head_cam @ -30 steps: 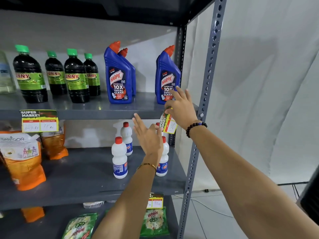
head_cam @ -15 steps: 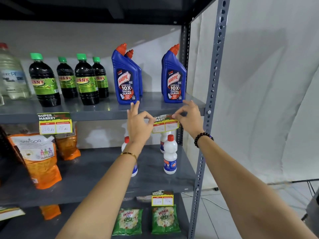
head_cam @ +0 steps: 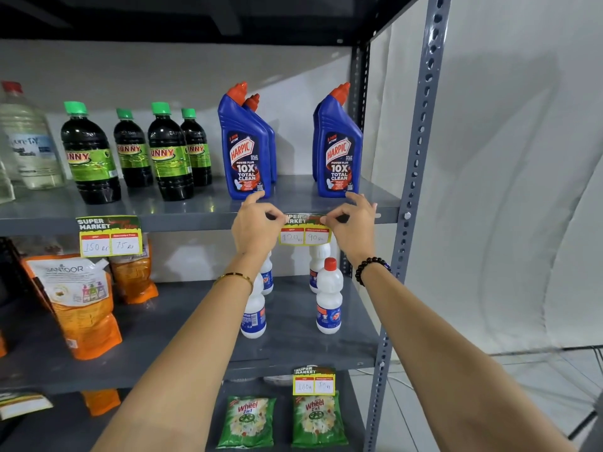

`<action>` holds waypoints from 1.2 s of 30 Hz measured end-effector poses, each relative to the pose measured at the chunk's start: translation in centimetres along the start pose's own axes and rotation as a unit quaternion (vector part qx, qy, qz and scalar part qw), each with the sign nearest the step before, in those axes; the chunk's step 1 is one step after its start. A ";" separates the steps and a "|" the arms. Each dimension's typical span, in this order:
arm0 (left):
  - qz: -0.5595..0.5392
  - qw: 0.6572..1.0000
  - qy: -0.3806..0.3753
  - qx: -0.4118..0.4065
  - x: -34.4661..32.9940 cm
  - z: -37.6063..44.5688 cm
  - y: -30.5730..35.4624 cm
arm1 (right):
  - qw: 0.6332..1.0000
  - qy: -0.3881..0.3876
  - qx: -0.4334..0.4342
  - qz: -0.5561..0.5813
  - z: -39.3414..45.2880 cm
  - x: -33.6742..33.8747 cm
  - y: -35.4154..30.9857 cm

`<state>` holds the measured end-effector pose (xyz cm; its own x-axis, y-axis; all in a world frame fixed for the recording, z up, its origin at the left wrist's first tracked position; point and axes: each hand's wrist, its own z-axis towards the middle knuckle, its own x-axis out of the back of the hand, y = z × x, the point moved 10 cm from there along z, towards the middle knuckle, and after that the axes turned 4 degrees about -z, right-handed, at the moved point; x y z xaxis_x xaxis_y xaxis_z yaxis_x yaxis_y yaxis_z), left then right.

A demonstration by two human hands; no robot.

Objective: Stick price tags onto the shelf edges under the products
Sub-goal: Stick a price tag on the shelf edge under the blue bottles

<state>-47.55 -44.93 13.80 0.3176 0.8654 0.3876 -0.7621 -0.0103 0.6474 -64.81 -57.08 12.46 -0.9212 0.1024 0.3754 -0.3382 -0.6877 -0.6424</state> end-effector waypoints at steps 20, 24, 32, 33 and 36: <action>0.008 1.000 0.026 0.014 -0.4 0.3 -0.1 | 0.998 0.047 -0.009 -0.044 0.6 0.1 -0.5; 0.003 1.000 -0.006 0.004 -1.6 0.6 -0.3 | 0.996 -0.006 0.020 -0.086 0.3 -0.8 -1.0; 0.009 0.999 0.030 -0.012 -1.8 0.6 -0.4 | 0.992 0.003 0.012 -0.126 0.2 -1.3 -1.7; 0.010 0.999 0.033 -0.014 -1.9 0.7 -0.4 | 0.992 0.007 0.011 -0.127 0.3 -1.2 -1.7; 0.014 0.999 0.035 -0.014 -2.0 0.7 -0.3 | 0.991 0.007 0.003 -0.132 0.4 -1.0 -1.9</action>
<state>-47.56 -47.03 13.32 0.2567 0.8978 0.3579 -0.7857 -0.0218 0.6182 -63.20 -56.14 13.61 -0.8030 0.2896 0.5208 -0.5673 -0.6393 -0.5191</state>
